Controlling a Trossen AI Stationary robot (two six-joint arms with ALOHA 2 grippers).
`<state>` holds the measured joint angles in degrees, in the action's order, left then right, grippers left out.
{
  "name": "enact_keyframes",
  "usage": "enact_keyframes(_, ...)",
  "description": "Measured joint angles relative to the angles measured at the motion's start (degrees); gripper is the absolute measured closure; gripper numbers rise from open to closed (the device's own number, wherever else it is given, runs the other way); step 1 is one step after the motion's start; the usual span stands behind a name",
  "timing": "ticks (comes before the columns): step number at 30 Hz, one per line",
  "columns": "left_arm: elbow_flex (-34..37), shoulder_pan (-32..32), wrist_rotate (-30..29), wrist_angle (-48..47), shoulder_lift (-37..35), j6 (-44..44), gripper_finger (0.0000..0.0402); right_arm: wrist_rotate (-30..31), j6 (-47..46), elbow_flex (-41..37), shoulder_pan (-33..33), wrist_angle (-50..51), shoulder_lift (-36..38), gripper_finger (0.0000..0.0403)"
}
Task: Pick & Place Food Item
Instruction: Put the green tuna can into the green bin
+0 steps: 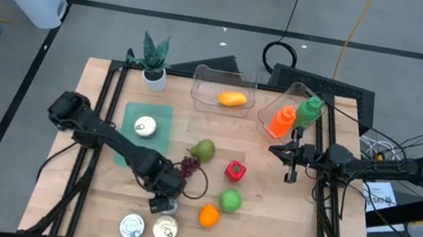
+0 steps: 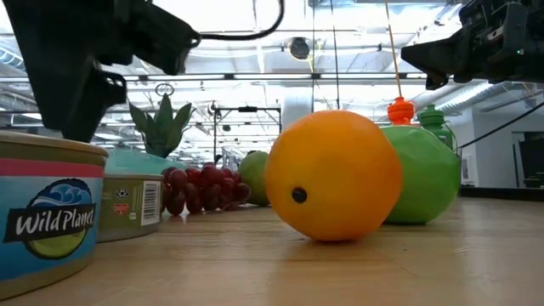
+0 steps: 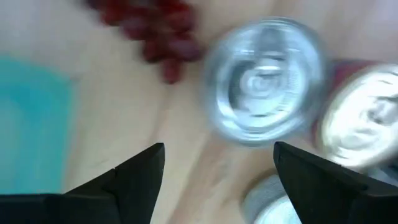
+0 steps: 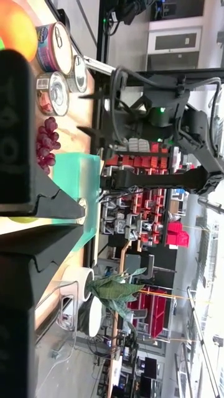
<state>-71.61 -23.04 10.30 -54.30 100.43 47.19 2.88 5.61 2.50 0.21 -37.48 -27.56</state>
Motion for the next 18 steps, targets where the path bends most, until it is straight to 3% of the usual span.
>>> enact_keyframes(9,4.1,-4.87,-8.56,5.16,1.78,10.86,0.0105,0.02,0.0,0.0,0.0,0.0,0.0,0.0389)
enact_keyframes(18,13.53,-6.18,-11.77,22.41,1.11,16.18,0.0124,0.02,0.0,0.02,0.0,0.0,0.0,0.039)
